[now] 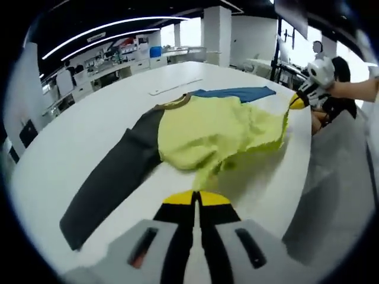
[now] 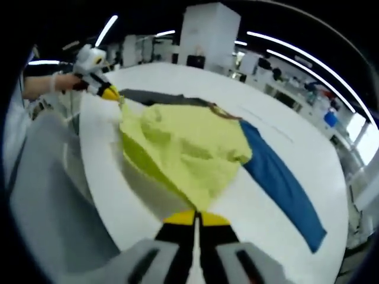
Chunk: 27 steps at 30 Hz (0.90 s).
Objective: Fold the garment on the visible template until the final outline fits inside the template.
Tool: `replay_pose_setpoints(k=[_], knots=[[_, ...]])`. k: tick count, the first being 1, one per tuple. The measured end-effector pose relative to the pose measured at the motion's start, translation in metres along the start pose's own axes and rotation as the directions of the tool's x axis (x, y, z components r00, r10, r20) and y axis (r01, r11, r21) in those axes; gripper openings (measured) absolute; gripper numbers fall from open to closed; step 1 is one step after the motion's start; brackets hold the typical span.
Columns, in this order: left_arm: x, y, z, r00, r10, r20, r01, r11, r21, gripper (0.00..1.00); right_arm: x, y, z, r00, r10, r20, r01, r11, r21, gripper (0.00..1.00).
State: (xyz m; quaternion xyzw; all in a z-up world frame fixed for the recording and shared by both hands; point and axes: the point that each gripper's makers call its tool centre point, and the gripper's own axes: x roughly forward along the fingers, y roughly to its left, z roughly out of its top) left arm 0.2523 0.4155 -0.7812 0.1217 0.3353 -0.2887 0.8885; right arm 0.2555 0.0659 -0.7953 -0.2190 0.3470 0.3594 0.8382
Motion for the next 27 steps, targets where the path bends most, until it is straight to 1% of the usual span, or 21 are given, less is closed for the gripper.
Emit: replay_pose_setpoints(k=[6,7,11,14,16,18,20,24,27], knots=[[-0.008,-0.011,-0.021,0.998,-0.010,-0.067,0.017,0.995,0.099,0.00,-0.011,0.015,-0.019,1.000,0.019,-0.024,-0.018,0.999,0.037,0.00],[-0.010,-0.015,-0.026,0.996,-0.015,-0.091,0.028,0.989,0.143,0.00,-0.011,0.017,-0.022,0.999,0.022,-0.029,-0.021,0.999,0.042,0.00],[-0.013,-0.030,-0.036,0.992,-0.039,-0.123,0.060,0.983,0.173,0.00,-0.017,0.024,-0.032,0.998,0.027,-0.053,-0.025,0.999,0.037,0.00],[-0.016,-0.038,-0.046,0.988,-0.045,-0.150,0.075,0.976,0.205,0.00,-0.019,0.028,-0.038,0.997,0.038,-0.063,-0.035,0.998,0.045,0.00],[-0.018,-0.045,-0.052,0.983,-0.055,-0.175,0.091,0.974,0.209,0.00,-0.019,0.031,-0.044,0.996,0.044,-0.076,-0.040,0.998,0.047,0.00],[-0.018,-0.052,-0.057,0.981,-0.067,-0.184,0.105,0.973,0.204,0.00,-0.019,0.032,-0.050,0.995,0.046,-0.086,-0.041,0.998,0.052,0.00],[-0.019,-0.063,-0.056,0.978,-0.074,-0.193,0.115,0.971,0.211,0.00,-0.019,0.030,-0.056,0.995,0.042,-0.091,-0.037,0.998,0.053,0.00],[-0.019,-0.077,-0.066,0.964,-0.090,-0.251,0.159,0.950,0.269,0.00,-0.020,0.030,-0.061,0.993,0.042,-0.109,-0.035,0.998,0.058,0.00],[-0.020,-0.083,-0.071,0.955,-0.084,-0.284,0.178,0.929,0.323,0.00,-0.019,0.030,-0.065,0.992,0.042,-0.118,-0.036,0.998,0.054,0.00]])
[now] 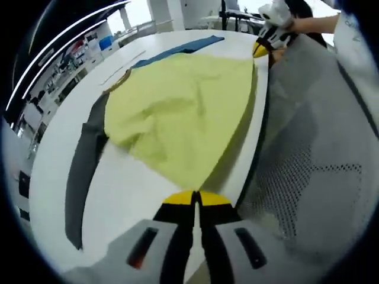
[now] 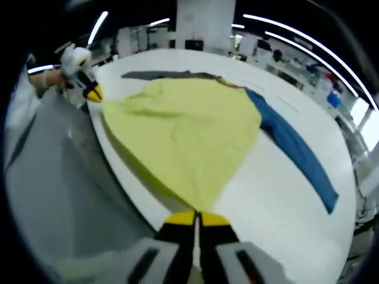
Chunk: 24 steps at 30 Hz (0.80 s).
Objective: Fold the garment on the visible template until the final outline fits inside the template.
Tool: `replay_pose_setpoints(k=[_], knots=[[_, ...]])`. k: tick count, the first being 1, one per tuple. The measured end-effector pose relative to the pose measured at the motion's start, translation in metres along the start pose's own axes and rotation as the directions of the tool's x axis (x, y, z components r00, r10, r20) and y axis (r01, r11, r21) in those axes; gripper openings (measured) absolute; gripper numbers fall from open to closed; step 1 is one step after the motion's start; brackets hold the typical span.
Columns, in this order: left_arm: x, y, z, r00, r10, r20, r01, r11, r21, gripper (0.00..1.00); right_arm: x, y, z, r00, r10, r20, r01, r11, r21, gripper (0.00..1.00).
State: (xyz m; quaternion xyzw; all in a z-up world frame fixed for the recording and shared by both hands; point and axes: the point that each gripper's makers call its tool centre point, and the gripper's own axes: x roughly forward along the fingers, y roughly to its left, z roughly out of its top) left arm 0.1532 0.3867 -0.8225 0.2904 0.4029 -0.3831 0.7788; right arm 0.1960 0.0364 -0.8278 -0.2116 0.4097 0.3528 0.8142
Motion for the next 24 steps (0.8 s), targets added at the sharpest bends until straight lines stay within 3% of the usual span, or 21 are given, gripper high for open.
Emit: replay_pose_setpoints(k=[14,24], knots=[[0.005,-0.006,-0.022,0.994,0.019,-0.109,-0.016,1.000,0.022,0.00,0.005,0.013,-0.010,0.998,0.051,-0.028,-0.052,0.999,-0.016,0.00],[0.009,-0.008,-0.029,0.992,0.018,-0.124,-0.019,1.000,-0.007,0.00,0.007,0.020,-0.015,0.995,0.084,-0.053,-0.086,0.996,-0.028,0.00]])
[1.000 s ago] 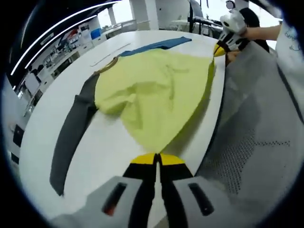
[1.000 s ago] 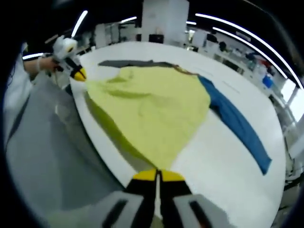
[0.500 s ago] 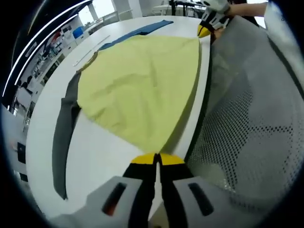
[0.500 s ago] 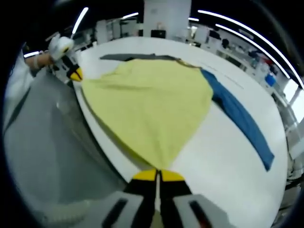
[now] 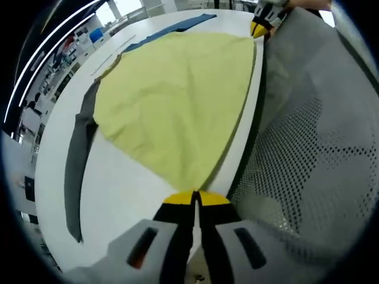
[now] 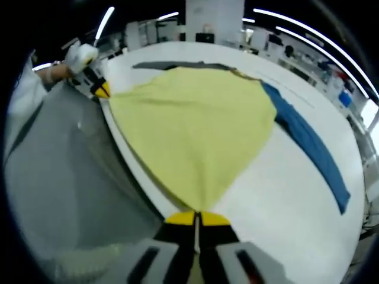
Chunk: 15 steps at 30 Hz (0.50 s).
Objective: Fold the garment on the visible template until the final outline fits inside the template.
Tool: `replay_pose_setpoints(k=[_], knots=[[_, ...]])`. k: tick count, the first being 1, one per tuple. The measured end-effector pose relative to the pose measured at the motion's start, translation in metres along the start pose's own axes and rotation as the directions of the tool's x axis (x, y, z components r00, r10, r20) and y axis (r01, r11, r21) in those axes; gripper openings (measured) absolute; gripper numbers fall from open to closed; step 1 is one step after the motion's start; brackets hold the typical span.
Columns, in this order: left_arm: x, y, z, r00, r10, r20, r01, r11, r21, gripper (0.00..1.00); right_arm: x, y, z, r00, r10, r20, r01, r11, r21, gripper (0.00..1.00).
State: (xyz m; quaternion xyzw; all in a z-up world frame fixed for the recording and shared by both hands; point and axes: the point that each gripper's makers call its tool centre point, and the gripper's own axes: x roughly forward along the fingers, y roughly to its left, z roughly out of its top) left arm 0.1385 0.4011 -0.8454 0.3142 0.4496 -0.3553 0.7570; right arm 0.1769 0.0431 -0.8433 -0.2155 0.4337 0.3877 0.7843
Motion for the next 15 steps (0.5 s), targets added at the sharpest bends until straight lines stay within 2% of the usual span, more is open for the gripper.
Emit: replay_pose_setpoints(k=[5,9,12,15], knots=[[0.002,0.000,-0.002,1.000,-0.003,0.018,0.004,0.999,-0.038,0.00,0.001,0.000,-0.002,1.000,0.010,-0.008,-0.010,1.000,-0.002,0.00],[-0.002,0.005,-0.001,0.997,0.009,0.079,0.003,0.989,-0.148,0.03,-0.003,-0.001,-0.001,1.000,0.020,0.020,-0.021,0.999,0.044,0.02],[-0.007,0.015,-0.002,0.992,0.045,0.118,-0.020,0.979,-0.204,0.14,-0.009,-0.005,0.003,0.998,0.015,0.055,-0.019,0.997,0.077,0.10],[-0.016,0.031,0.005,0.973,0.090,0.215,-0.015,0.944,-0.328,0.31,-0.017,-0.017,0.017,0.990,-0.014,0.138,-0.006,0.990,0.141,0.29]])
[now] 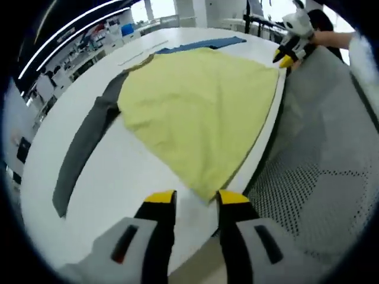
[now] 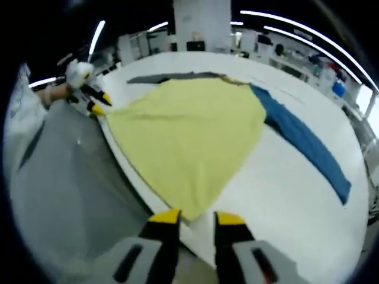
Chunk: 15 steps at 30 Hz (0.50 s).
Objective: Fold the garment on the visible template until the final outline fits inside the template.
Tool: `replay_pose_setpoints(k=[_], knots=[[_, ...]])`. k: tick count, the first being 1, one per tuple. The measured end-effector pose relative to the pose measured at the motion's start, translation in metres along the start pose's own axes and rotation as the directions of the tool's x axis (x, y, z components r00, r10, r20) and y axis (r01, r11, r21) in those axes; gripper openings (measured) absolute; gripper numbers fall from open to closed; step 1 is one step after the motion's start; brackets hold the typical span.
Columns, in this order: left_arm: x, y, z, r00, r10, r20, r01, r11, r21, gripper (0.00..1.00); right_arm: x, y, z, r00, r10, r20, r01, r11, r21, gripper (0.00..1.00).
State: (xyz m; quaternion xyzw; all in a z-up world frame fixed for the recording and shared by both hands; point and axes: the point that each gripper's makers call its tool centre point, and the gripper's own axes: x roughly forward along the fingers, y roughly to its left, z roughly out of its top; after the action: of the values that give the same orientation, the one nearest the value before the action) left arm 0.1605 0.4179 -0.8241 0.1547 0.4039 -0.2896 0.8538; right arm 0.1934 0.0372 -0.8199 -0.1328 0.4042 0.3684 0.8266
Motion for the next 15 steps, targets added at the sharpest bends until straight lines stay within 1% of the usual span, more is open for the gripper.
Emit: replay_pose_setpoints(k=[1,2,3,4,6,7,8,9,10,12,14,15], knots=[[-0.001,0.003,0.004,0.999,-0.007,0.035,0.008,0.999,-0.042,0.36,-0.002,-0.006,0.004,1.000,-0.008,0.026,0.007,1.000,0.030,0.35],[-0.003,0.008,0.011,0.996,-0.006,0.089,0.015,0.995,-0.100,0.41,-0.003,-0.010,0.009,0.999,-0.017,0.052,0.015,0.999,0.039,0.40],[-0.006,0.012,0.018,0.991,-0.003,0.131,0.021,0.990,-0.140,0.47,-0.005,-0.016,0.014,0.997,-0.031,0.075,0.028,0.999,0.047,0.47],[-0.010,0.018,0.027,0.982,0.009,0.187,0.024,0.984,-0.174,0.54,-0.007,-0.020,0.019,0.995,-0.040,0.096,0.033,0.997,0.069,0.52],[-0.016,0.032,0.037,0.965,0.049,0.257,0.013,0.972,-0.233,0.64,-0.010,-0.027,0.022,0.993,-0.051,0.103,0.043,0.996,0.080,0.62],[-0.023,0.028,0.052,0.953,0.048,0.299,0.034,0.964,-0.262,0.71,-0.011,-0.031,0.023,0.992,-0.059,0.110,0.049,0.995,0.084,0.66],[-0.027,0.028,0.061,0.941,0.051,0.334,0.048,0.958,-0.282,0.75,-0.012,-0.037,0.025,0.991,-0.067,0.118,0.056,0.994,0.089,0.69],[-0.031,0.030,0.067,0.931,0.056,0.362,0.064,0.948,-0.311,0.78,-0.012,-0.039,0.026,0.990,-0.072,0.124,0.061,0.994,0.091,0.73],[-0.033,0.031,0.071,0.924,0.054,0.378,0.078,0.942,-0.327,0.83,-0.013,-0.042,0.028,0.989,-0.078,0.130,0.066,0.993,0.095,0.77],[-0.037,0.036,0.077,0.906,0.051,0.420,0.104,0.936,-0.337,0.89,-0.015,-0.047,0.034,0.984,-0.098,0.151,0.081,0.990,0.115,0.88],[-0.038,0.039,0.077,0.903,0.051,0.427,0.109,0.934,-0.341,0.98,-0.016,-0.055,0.039,0.977,-0.119,0.179,0.094,0.986,0.140,0.98],[-0.039,0.039,0.078,0.903,0.054,0.426,0.106,0.934,-0.342,0.98,-0.017,-0.058,0.041,0.973,-0.126,0.192,0.099,0.984,0.147,1.00]])
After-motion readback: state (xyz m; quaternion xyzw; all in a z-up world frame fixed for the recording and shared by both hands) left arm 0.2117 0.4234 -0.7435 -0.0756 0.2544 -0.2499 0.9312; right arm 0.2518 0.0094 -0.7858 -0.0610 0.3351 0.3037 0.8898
